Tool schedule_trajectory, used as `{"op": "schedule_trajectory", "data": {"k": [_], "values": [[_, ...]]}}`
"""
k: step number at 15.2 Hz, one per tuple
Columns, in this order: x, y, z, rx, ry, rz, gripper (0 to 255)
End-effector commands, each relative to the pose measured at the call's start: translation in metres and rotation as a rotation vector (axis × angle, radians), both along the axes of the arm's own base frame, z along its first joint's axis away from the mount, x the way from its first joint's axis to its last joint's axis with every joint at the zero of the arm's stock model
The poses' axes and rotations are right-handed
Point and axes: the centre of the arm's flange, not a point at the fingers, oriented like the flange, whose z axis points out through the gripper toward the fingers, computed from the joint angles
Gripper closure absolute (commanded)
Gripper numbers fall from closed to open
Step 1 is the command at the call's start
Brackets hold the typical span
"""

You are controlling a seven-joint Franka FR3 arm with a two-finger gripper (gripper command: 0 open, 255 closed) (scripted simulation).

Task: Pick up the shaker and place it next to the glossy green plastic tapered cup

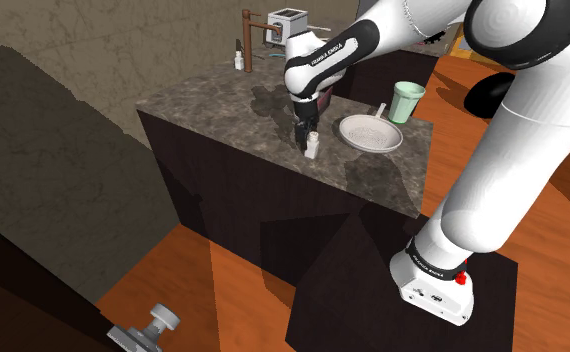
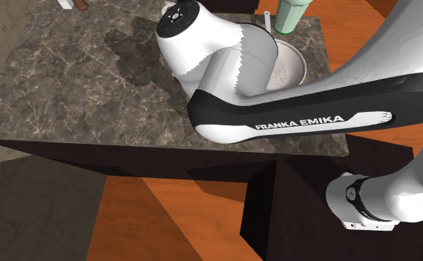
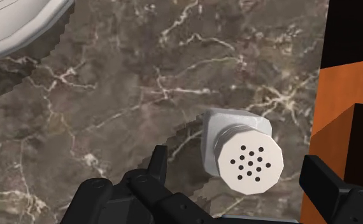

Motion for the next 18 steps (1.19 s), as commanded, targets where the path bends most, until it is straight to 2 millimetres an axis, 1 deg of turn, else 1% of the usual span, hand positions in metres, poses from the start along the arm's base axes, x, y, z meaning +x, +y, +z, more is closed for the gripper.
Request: {"op": "schedule_trajectory", "data": {"k": [1, 5, 6, 15, 18], "values": [[0.0, 0.0, -0.001, 0.0, 0.0, 0.0, 0], [0.0, 0.0, -0.001, 0.0, 0.0, 0.0, 0], [0.0, 0.0, -0.001, 0.0, 0.0, 0.0, 255], [0.0, 0.0, -0.001, 0.0, 0.0, 0.0, 255], [0.0, 0.0, 0.015, 0.0, 0.0, 0.0, 255]]}}
